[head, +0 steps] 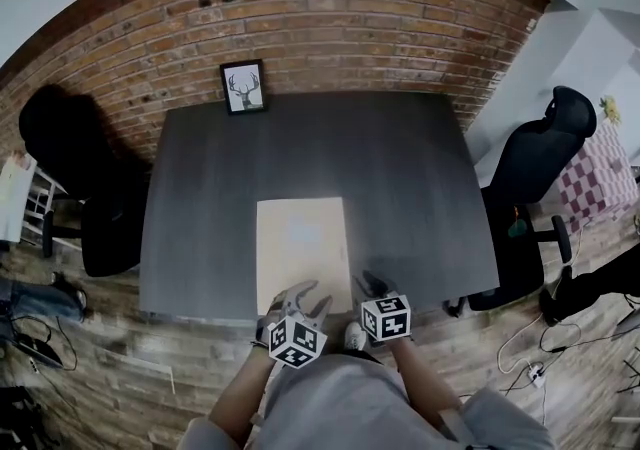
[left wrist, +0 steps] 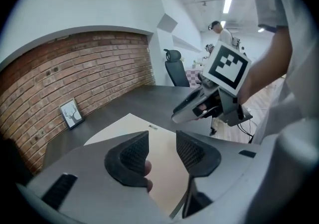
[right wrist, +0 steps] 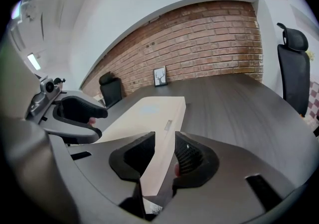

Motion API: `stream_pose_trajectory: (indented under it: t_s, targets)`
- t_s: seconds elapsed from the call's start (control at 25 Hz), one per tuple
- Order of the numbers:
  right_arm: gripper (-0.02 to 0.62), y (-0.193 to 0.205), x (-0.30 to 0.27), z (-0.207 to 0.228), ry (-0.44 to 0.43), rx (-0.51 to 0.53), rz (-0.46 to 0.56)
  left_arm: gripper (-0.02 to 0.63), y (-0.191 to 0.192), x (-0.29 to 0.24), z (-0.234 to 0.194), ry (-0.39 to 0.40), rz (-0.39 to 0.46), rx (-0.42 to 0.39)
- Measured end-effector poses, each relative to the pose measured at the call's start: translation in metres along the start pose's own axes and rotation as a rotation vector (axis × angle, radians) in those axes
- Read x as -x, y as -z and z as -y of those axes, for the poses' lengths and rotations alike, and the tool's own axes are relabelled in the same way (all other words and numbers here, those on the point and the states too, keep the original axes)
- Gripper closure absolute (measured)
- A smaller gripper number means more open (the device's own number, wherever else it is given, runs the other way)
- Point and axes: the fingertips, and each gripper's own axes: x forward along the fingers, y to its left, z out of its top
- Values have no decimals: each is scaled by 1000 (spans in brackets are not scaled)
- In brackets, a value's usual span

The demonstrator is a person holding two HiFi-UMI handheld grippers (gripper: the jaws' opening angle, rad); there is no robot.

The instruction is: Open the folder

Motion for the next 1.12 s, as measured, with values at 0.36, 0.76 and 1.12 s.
stream_pose_trajectory:
  t_s: [0.36, 0.76, 1.12]
  targets:
    - [502, 42, -13, 0, 18, 63, -124, 440, 22, -20, 28, 76, -93, -141]
    - [500, 56, -17, 1, 28, 62, -172, 430, 39, -35, 58, 146, -171, -286]
    - [500, 55, -17, 1, 25, 86, -177, 423, 64, -49, 84, 179, -276, -511]
